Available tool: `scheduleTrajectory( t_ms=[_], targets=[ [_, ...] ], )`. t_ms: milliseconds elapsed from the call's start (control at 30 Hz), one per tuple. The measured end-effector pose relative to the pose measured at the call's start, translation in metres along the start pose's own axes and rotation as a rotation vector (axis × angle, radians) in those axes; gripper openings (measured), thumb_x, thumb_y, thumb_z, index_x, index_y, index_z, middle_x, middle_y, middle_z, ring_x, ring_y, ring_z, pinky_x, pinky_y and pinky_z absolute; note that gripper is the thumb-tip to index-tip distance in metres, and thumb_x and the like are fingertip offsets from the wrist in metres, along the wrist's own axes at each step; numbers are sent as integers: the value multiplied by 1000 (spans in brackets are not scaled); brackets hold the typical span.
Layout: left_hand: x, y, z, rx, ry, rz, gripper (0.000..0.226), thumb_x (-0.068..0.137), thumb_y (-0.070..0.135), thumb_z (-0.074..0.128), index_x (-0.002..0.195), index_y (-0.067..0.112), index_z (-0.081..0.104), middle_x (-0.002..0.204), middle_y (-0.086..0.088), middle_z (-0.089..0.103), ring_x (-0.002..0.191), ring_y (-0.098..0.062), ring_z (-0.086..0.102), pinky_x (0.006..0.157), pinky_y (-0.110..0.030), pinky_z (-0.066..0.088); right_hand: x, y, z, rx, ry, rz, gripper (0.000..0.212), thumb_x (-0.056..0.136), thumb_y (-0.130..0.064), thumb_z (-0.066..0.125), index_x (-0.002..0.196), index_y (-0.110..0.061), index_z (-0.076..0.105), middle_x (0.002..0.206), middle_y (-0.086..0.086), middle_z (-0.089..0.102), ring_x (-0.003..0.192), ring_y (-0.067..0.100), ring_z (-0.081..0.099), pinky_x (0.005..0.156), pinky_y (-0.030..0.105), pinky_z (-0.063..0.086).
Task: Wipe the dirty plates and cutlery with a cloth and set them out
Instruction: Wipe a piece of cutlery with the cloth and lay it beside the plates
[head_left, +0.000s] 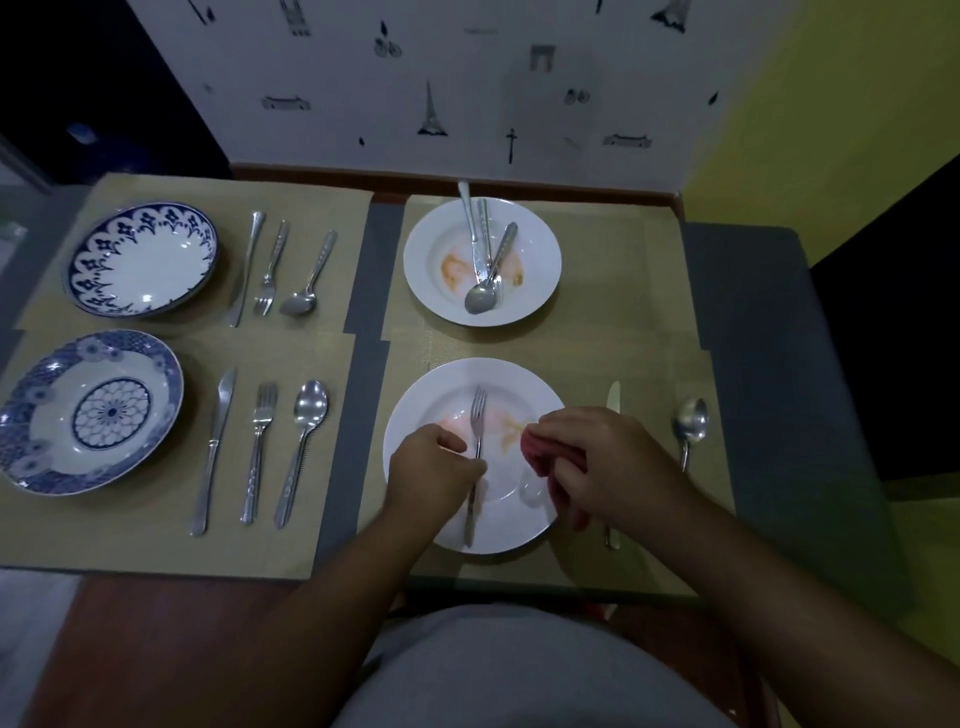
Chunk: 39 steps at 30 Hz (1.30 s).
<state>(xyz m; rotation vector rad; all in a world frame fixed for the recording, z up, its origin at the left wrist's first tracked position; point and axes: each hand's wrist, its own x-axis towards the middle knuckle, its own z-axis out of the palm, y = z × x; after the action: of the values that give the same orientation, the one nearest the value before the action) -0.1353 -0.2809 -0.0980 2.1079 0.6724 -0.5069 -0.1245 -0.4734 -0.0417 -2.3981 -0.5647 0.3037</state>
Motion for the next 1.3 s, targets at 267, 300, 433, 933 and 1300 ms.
scheduleTrajectory(
  t_ms=[267,300,433,933,1300],
  targets=[
    [-21,-4,-24,-507,-247,-176,12,89,8,72,100,9,77,95,-12,76,87,-28,73,70,-32,62,18,-12,26,-4,67,-83,22,83,1,52,87,-17,64,96,-7,57,85,13,56,71,28,46],
    [-22,-5,-25,-529,-262,-176,13,89,7,71,100,9,77,94,-11,77,88,-27,73,72,-32,62,20,-12,32,-3,61,-78,23,84,1,51,88,-18,64,100,-7,53,84,15,57,67,27,45],
    [-28,-10,-27,-565,-313,-142,21,90,4,65,99,16,78,91,-6,78,88,-26,70,74,-32,59,28,-16,43,-22,86,-72,24,84,0,51,90,-19,64,99,-4,51,83,19,56,66,28,46],
    [-39,-31,-40,-598,-279,-110,26,89,-4,65,95,16,81,87,-4,79,82,-22,74,76,-34,61,63,-23,38,-160,14,-192,18,74,-6,57,78,-16,71,72,-5,67,66,15,58,75,33,47],
    [-42,-29,-45,-622,-283,-177,26,93,-2,60,97,14,80,85,-10,78,67,-19,69,64,-30,61,73,-7,37,-239,78,-119,24,66,-2,61,83,-14,73,79,-2,69,73,22,60,77,36,46]
  ],
)
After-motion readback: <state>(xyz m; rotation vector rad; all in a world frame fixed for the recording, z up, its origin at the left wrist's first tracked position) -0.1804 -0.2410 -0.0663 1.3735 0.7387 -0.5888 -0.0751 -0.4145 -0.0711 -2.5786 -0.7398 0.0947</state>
